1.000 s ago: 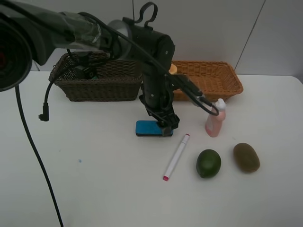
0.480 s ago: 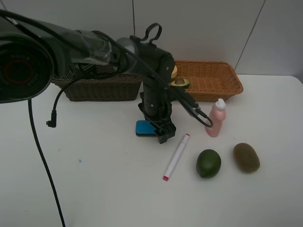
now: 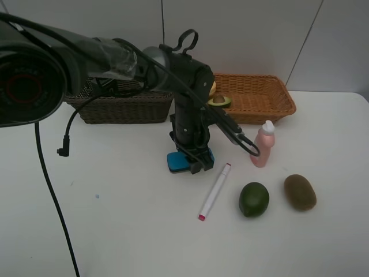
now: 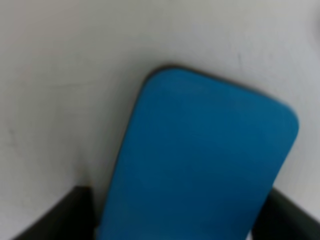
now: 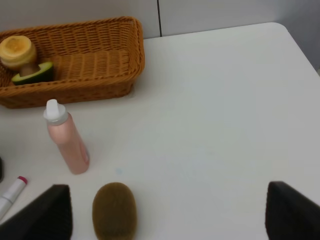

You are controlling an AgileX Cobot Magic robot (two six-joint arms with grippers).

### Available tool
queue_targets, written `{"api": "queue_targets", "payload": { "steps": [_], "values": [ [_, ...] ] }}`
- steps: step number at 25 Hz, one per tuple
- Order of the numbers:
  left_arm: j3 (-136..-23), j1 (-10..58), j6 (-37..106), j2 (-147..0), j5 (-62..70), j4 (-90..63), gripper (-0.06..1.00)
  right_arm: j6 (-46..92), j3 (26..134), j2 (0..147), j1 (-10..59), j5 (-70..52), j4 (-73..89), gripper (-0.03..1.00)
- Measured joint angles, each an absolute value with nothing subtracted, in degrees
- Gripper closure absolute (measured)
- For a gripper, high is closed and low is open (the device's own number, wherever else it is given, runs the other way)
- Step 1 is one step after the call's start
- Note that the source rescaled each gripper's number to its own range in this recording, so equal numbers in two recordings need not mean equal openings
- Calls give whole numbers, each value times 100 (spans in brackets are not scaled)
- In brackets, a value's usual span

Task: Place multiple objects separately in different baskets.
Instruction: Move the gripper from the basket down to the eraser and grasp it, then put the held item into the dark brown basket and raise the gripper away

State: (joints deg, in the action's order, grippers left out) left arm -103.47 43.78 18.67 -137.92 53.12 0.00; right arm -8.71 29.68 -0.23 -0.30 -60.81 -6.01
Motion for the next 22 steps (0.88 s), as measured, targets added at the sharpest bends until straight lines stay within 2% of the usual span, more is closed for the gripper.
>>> {"api": "queue_targets", "payload": {
  "steps": [8, 15, 18, 22],
  "values": [
    [-10505, 4378, 2027, -13792, 5611, 0, 60, -871, 2968, -23, -30, -6081, -601, 1],
    [-11630, 4316, 1192, -13269, 6241, 0, 60, -871, 2968, -23, -30, -6081, -601, 1],
    [-12044, 4060, 904, -12963, 6625, 0, 60, -871, 2968, -23, -30, -6081, -601, 1],
    [-12240, 3354, 580, -12822, 6861, 0, 60, -871, 2968, -23, -30, -6081, -601, 1]
  ]
}}
